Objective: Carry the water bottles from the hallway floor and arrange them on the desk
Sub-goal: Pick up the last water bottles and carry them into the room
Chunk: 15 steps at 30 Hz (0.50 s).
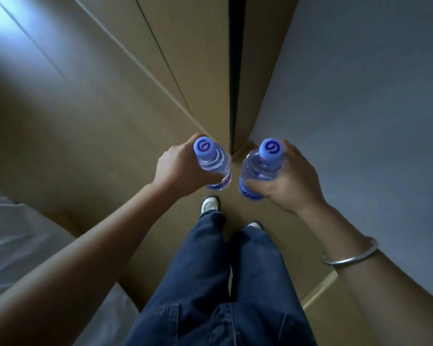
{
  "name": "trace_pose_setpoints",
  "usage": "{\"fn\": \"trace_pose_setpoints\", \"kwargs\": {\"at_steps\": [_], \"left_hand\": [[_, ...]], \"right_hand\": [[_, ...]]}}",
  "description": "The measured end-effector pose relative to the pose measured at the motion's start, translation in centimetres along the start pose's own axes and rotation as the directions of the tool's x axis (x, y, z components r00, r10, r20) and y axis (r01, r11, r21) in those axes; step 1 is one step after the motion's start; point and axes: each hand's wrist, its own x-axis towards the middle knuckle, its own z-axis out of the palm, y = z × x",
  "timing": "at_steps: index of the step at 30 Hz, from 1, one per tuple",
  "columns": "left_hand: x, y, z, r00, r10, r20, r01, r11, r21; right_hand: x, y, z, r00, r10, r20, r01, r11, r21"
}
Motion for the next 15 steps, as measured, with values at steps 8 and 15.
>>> {"fn": "trace_pose_setpoints", "kwargs": {"at_steps": [8,15], "left_hand": [[-8.7,1.1,-14.6,0.901,-0.007,-0.434,-0.047,0.993,-0.112],[-10.6,-3.6,-23.0,0.757,-0.130,-0.641,0.071,0.991,-0.117]], "right_hand": [[0.6,-16.1,-5.2,0.959,-0.280,0.047,0.282,0.958,-0.047],[2.9,-27.5,-2.8,0.866,-0.487,0.109,0.498,0.857,-0.128]]}}
